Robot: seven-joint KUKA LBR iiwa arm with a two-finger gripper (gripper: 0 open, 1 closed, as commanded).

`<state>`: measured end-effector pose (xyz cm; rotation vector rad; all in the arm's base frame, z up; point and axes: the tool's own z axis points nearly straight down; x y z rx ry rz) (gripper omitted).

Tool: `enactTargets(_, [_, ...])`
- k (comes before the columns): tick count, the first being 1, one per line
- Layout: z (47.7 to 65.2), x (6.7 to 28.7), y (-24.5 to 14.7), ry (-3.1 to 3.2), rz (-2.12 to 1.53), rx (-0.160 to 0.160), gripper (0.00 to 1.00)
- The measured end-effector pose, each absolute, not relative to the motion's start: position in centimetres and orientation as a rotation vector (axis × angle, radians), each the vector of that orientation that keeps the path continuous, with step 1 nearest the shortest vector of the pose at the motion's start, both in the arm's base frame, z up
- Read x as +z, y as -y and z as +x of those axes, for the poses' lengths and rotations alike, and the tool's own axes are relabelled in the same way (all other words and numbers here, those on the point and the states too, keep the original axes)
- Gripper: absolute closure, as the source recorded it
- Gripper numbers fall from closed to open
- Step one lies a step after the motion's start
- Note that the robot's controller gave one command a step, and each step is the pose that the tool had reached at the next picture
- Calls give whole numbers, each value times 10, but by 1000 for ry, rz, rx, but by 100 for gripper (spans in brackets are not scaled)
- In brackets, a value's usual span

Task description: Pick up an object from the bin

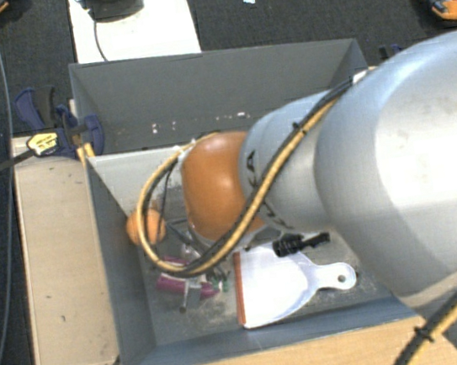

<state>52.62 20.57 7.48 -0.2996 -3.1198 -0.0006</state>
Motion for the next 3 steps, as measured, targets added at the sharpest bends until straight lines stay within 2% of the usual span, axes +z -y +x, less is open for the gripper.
enactTargets(1, [526, 75, -206, 3119, -302, 0, 100])
enactTargets(2, [524, 97, -205, 3114, -303, 3, 100])
enactTargets(3, [524, 131, -204, 3110, -303, 6, 100])
